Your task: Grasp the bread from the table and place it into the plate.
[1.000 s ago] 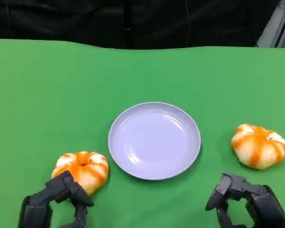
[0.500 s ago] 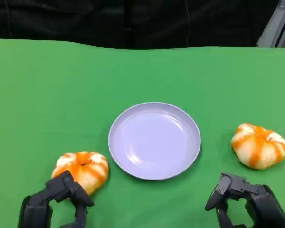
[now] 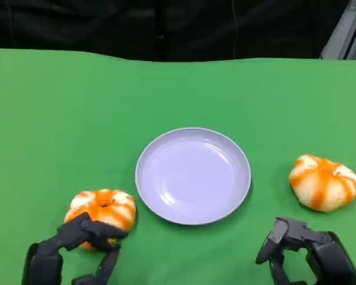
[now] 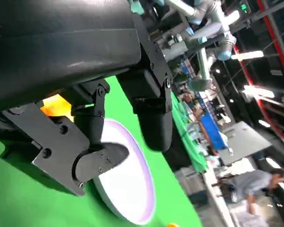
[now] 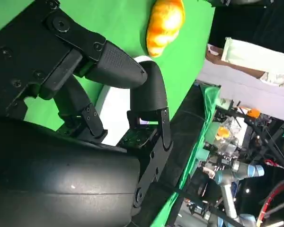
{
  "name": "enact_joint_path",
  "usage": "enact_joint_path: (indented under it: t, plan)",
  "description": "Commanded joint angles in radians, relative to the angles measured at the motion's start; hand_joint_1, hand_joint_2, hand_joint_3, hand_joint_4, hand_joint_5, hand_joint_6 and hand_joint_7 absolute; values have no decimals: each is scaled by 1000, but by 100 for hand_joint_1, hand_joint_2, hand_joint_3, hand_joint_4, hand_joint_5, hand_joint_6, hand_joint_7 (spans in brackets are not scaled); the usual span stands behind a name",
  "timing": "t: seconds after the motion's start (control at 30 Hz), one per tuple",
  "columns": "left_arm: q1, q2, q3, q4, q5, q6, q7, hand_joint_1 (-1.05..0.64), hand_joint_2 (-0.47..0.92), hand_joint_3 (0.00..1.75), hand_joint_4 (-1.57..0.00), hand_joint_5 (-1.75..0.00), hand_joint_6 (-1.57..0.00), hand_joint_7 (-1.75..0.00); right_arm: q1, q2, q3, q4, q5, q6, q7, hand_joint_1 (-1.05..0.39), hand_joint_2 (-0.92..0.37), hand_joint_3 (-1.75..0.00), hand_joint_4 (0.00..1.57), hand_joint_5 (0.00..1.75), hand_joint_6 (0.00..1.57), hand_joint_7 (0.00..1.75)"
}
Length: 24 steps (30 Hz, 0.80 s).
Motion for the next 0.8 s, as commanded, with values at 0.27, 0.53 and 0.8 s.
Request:
enact_joint_path:
  t: [0.27, 0.53, 0.8]
  plan:
    - [132, 37, 13, -431, 522, 388, 162, -35, 88, 3, -46, -55, -56, 0, 0, -6, -8, 12, -2, -27, -17, -54, -31, -150, 87, 175, 81, 151]
    - [163, 68, -91, -654, 813, 710, 113, -45, 84, 0, -36, -39, -46, 0, -5, -4, -6, 9, -2, -17, -17, -55, -30, -150, 89, 175, 80, 151]
    - [87, 122, -193, -641, 907, 896, 33, -50, 85, 0, -40, -34, -42, 0, -6, -5, -6, 8, -8, -17, -21, -56, -32, -148, 89, 175, 80, 150]
